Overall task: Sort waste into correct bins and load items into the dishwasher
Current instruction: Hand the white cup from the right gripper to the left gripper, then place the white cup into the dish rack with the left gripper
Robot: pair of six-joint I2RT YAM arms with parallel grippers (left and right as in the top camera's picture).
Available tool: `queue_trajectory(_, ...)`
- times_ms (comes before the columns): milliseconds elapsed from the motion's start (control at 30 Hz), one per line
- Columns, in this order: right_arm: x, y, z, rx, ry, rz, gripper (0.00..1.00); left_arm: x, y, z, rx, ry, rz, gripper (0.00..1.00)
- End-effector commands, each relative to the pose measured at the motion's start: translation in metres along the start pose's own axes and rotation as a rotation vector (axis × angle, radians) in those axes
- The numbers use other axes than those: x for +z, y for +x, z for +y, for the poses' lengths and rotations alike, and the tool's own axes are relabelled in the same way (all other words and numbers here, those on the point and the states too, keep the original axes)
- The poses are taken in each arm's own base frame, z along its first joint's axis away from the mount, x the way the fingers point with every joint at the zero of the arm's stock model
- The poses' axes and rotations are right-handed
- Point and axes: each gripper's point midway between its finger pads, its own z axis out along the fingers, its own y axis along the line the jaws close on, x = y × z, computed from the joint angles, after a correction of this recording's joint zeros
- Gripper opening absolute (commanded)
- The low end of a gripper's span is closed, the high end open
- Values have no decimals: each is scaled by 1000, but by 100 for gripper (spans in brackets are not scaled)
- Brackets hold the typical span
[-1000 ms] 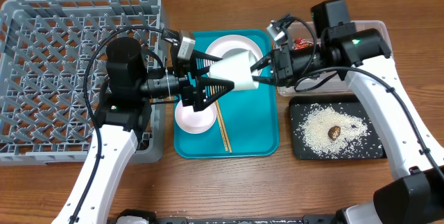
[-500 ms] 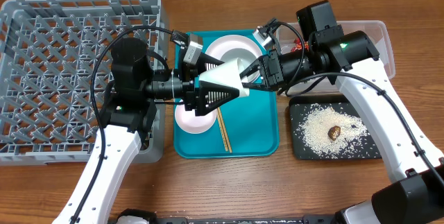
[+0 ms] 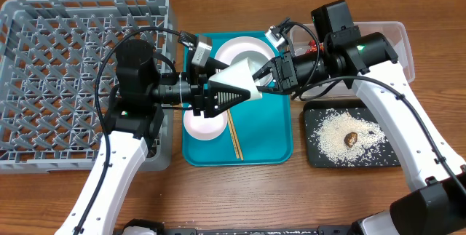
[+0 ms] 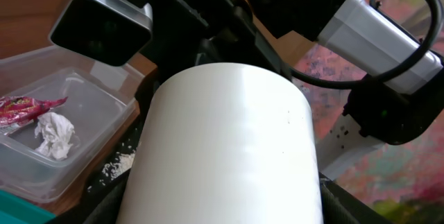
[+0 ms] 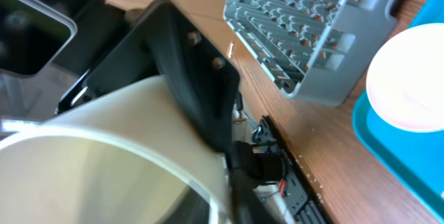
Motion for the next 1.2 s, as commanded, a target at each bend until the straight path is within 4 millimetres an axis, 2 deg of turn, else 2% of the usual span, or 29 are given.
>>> queue_trajectory(0, -1, 0, 2, -6, -10, -1, 29, 1, -5, 1, 14, -13, -7, 56)
queue_trajectory(67, -4, -3, -12, 6, 65, -23, 40, 0, -4, 3, 33, -20, -7, 49)
queue_trajectory(167, -19, -8, -46, 57, 242, -70, 43, -9, -4, 19, 0, -96, -25, 44)
queue_trajectory(233, -39, -9, -74, 122, 387, -113, 43, -20, -2, 34, -21, -159, -36, 40)
queue_trajectory(367, -102, -2, -129, 292, 702, -216, 43, -58, 7, 75, -144, -367, -76, 40)
queue_trajectory(433, -128, 7, -143, 349, 798, -244, 44, -82, 13, 93, -219, -474, -102, 34)
queue_trajectory(467, -140, 11, -148, 373, 840, -257, 44, -95, 17, 100, -250, -527, -115, 28)
queue_trajectory(533, -162, 20, -153, 386, 916, -269, 44, -124, 23, 113, -315, -644, -146, 14)
queue_trajectory(567, -172, 24, -155, 392, 948, -277, 44, -140, 27, 118, -345, -713, -159, 11)
queue_trajectory(700, -208, 38, -159, 438, 1052, -327, 46, -215, 47, 125, -461, -1052, -195, 6)
queue_trajectory(800, -220, 44, -160, 471, 1060, -347, 46, -273, 65, 116, -568, -1343, -207, 4)
queue_trajectory(900, -222, 45, -160, 479, 1061, -350, 47, -325, 87, 99, -672, -1612, -201, 4)
queue_trajectory(1000, -222, 45, -160, 478, 1061, -351, 47, -352, 108, 91, -760, -1768, -177, 4)
queue_trajectory(1167, -222, 45, -160, 478, 1061, -350, 47, -357, 129, 108, -851, -1775, -101, 8)
